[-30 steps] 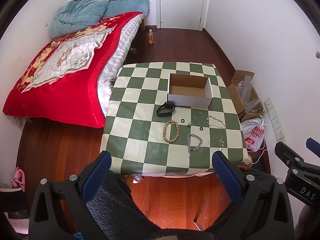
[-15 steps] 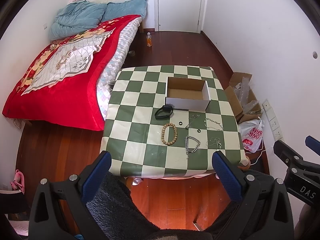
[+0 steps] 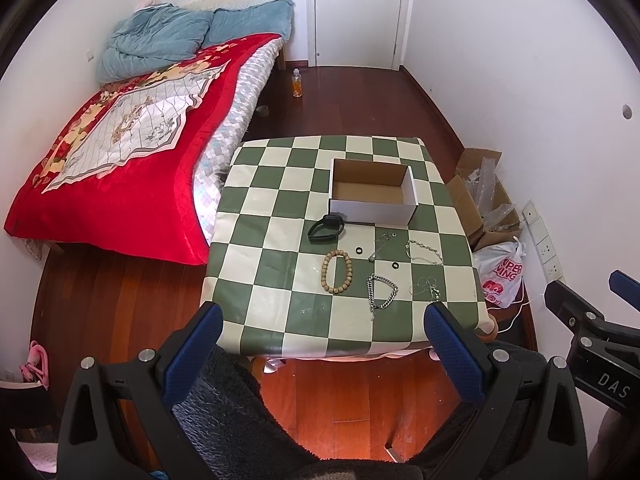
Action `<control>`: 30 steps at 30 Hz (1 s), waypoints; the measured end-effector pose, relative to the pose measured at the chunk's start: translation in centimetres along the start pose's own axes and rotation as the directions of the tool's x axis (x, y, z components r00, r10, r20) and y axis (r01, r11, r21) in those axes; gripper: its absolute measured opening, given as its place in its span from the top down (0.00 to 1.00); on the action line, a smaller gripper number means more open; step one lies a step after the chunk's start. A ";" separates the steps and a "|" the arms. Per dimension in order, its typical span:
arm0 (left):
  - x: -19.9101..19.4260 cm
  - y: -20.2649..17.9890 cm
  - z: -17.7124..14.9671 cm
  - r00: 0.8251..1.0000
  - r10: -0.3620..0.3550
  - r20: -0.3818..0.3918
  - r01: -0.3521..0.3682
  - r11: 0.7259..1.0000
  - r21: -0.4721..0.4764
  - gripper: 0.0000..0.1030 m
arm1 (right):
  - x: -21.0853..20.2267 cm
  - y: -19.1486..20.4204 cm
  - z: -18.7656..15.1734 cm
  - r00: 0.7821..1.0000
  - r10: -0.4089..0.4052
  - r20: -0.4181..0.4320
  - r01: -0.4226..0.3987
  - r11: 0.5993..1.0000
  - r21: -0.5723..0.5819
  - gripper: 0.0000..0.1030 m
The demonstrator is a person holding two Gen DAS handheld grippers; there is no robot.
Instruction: Organize jewelry
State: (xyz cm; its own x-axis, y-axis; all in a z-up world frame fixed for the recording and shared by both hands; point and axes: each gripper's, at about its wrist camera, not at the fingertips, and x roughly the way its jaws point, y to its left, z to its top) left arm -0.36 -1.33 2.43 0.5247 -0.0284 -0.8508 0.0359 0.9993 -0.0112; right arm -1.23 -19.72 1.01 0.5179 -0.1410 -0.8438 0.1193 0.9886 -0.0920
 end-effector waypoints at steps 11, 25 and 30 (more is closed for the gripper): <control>-0.4 -0.2 0.5 1.000 0.001 0.009 -0.001 1.000 -0.003 0.00 | -0.4 0.0 0.3 1.000 0.003 0.005 -0.003 1.000 -0.003 0.00; -0.6 0.7 0.4 1.000 0.008 0.019 -0.007 1.000 -0.011 0.00 | -0.3 0.4 0.3 1.000 0.013 0.004 -0.012 1.000 -0.012 0.00; -0.1 1.0 0.5 1.000 0.014 0.013 -0.014 1.000 -0.016 0.00 | 0.4 0.5 0.6 1.000 0.014 -0.008 -0.014 1.000 -0.013 0.00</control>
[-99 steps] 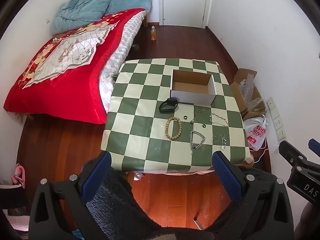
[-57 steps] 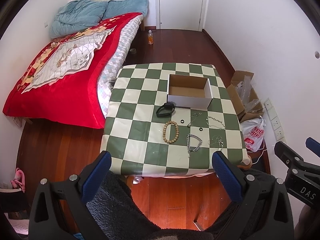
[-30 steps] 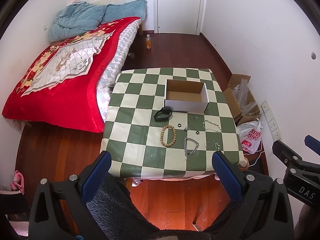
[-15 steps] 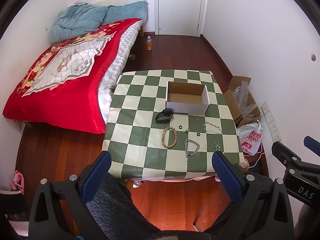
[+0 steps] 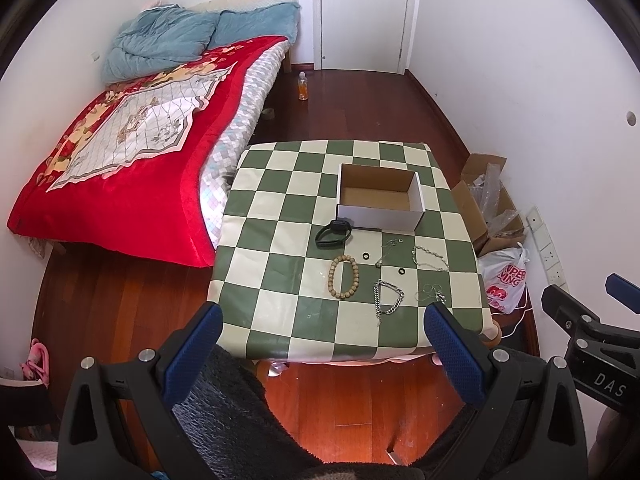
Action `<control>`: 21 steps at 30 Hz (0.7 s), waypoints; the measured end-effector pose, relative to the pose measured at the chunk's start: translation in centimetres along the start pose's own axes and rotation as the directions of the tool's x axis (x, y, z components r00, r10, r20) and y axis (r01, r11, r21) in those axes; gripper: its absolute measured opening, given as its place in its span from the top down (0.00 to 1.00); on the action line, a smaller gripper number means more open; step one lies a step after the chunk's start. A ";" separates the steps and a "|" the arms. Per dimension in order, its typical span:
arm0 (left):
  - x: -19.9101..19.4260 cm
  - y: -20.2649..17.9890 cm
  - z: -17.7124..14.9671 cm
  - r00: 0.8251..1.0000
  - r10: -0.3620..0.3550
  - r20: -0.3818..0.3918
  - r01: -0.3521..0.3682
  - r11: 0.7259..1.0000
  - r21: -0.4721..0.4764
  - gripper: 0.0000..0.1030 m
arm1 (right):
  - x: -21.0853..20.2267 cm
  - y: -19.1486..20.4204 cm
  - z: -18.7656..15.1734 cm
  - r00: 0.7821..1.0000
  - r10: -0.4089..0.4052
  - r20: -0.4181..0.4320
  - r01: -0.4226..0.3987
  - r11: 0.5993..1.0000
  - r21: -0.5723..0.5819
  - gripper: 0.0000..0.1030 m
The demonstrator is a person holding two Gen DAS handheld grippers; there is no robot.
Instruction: Organize jewelry
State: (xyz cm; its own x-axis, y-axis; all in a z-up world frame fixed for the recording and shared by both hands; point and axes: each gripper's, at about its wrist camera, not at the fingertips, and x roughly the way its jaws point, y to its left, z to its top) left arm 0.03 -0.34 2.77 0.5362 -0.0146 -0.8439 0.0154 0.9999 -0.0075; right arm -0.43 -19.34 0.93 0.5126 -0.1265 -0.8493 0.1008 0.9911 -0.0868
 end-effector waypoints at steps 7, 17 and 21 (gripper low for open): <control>4.2 1.4 1.3 0.994 0.113 0.012 -0.112 0.993 -0.027 0.00 | 4.3 -2.3 0.5 0.999 -0.001 -0.042 0.005 0.996 0.090 0.00; 16.6 2.3 2.7 0.966 0.229 -0.117 -0.233 0.972 -0.015 0.00 | 17.4 -6.3 0.4 0.984 -0.015 -0.177 0.052 0.977 0.205 0.00; 22.2 2.0 1.8 0.951 0.229 -0.208 -0.231 0.973 0.017 0.00 | 23.6 -6.9 -0.5 0.968 0.006 -0.252 0.056 0.970 0.238 0.08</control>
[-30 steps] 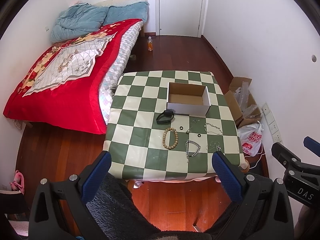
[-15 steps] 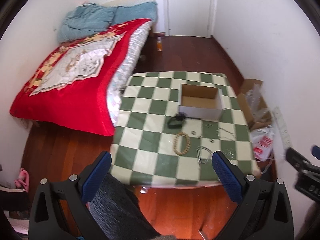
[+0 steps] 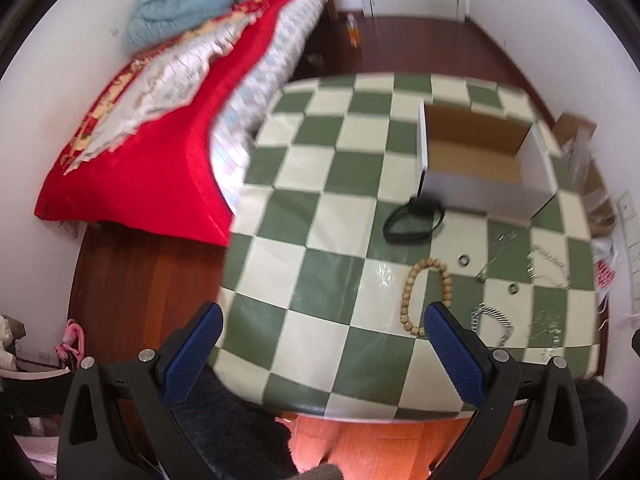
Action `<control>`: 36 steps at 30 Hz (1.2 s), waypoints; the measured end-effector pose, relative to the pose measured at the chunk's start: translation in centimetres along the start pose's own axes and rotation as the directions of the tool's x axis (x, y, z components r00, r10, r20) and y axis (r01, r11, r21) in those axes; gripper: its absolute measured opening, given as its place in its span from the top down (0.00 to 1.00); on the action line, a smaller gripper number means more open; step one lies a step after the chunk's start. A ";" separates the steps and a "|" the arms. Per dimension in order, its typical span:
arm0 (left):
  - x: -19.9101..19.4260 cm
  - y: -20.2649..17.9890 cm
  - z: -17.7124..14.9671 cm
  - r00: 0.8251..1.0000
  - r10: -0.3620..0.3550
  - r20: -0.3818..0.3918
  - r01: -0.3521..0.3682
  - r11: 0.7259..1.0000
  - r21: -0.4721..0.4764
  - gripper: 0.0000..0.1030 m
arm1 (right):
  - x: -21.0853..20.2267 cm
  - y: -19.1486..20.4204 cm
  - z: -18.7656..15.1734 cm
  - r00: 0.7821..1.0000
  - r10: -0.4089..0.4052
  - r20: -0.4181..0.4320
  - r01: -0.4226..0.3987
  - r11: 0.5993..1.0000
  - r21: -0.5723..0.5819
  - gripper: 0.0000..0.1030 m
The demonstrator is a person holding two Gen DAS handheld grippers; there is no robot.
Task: Organize jewelry
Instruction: 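Grasp the wooden bead bracelet with the left tool while the right tool grasps the pearl pendant necklace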
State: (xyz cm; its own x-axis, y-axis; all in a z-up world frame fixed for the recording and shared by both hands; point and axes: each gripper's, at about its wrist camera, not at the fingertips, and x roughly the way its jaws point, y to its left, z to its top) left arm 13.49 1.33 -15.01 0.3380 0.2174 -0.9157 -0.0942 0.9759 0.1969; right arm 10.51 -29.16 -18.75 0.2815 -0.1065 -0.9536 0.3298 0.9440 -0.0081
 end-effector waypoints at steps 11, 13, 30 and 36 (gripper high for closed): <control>9.9 -3.6 -0.1 0.976 -0.068 -0.205 0.078 0.996 0.042 0.01 | 11.4 2.2 -1.5 0.979 0.044 -0.197 -0.044 0.999 0.002 0.22; 10.8 -4.2 -0.2 0.970 -0.082 -0.228 0.094 0.995 0.044 0.07 | 12.2 3.0 -1.6 0.978 0.037 -0.205 -0.041 0.999 -0.016 0.23; 13.2 -5.8 1.0 0.960 -0.141 -0.243 0.154 0.988 0.033 0.41 | 13.8 5.9 -1.7 0.982 0.008 -0.190 -0.025 0.996 -0.086 0.33; 12.5 -5.6 0.9 0.960 -0.152 -0.237 0.167 0.985 0.044 0.89 | 12.9 7.3 -2.1 0.987 0.013 -0.161 -0.037 0.988 -0.148 0.76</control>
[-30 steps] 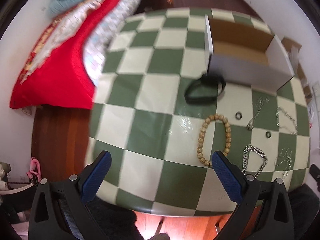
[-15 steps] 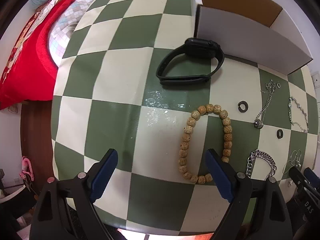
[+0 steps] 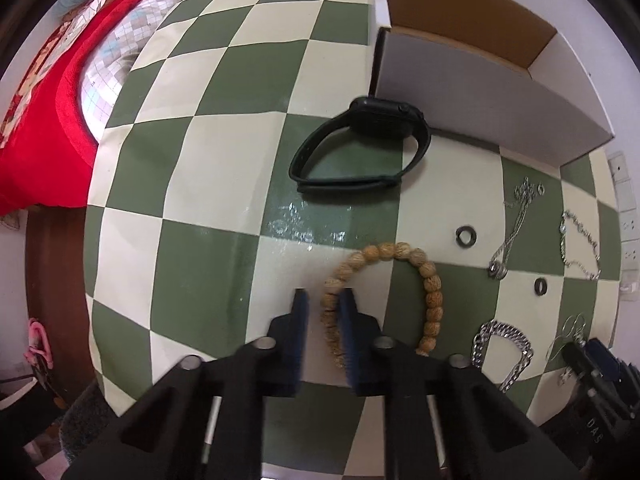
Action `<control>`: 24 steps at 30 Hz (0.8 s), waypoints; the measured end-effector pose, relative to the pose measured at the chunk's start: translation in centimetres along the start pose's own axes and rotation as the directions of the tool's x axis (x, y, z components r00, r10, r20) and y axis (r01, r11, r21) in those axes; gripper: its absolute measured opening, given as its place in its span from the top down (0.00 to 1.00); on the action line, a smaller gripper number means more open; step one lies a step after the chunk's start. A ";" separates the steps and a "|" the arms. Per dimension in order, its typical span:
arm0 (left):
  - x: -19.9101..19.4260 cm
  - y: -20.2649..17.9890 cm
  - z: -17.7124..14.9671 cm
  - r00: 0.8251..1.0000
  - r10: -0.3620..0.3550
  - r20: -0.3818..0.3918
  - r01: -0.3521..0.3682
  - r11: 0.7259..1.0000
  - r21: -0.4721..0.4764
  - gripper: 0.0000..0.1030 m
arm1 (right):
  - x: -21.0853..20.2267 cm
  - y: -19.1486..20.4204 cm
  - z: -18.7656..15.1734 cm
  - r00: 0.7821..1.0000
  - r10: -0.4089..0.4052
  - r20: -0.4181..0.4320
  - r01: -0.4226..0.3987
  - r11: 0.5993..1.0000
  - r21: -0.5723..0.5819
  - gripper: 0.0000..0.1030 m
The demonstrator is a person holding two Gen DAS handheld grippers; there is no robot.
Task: Organize jewelry
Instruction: 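Grasp the wooden bead bracelet with the left tool while the right tool grasps the pearl pendant necklace, then carry the bracelet into the white box with the left tool while the right tool drops the necklace in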
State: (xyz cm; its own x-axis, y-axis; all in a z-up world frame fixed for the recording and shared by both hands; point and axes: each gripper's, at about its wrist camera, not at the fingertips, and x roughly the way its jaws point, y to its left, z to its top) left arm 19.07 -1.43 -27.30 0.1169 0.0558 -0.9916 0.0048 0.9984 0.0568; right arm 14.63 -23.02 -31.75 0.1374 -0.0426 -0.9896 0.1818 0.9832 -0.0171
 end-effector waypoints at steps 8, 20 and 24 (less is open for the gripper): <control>-0.8 0.3 -2.3 1.000 0.025 -0.003 -0.025 1.000 0.010 0.94 | -0.7 -0.8 -0.5 0.994 0.110 -0.002 -0.109 0.991 0.071 0.92; -5.4 0.3 -3.4 0.997 0.006 0.078 -0.006 1.000 0.009 0.94 | -6.0 -3.0 -0.1 0.973 0.219 0.074 -0.227 0.964 0.137 1.00; -6.5 -0.8 -3.8 0.996 -0.002 0.094 0.003 1.000 -0.007 0.94 | -5.7 -4.8 0.0 0.964 0.251 0.086 -0.263 0.948 0.180 1.00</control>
State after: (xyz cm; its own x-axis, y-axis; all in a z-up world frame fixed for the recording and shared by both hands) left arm 14.53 -2.58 -21.32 0.2097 0.0522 -0.9764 -0.0019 0.9986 0.0530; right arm 12.99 -27.46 -25.99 0.2616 0.1902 -0.9463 0.3117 0.9112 0.2693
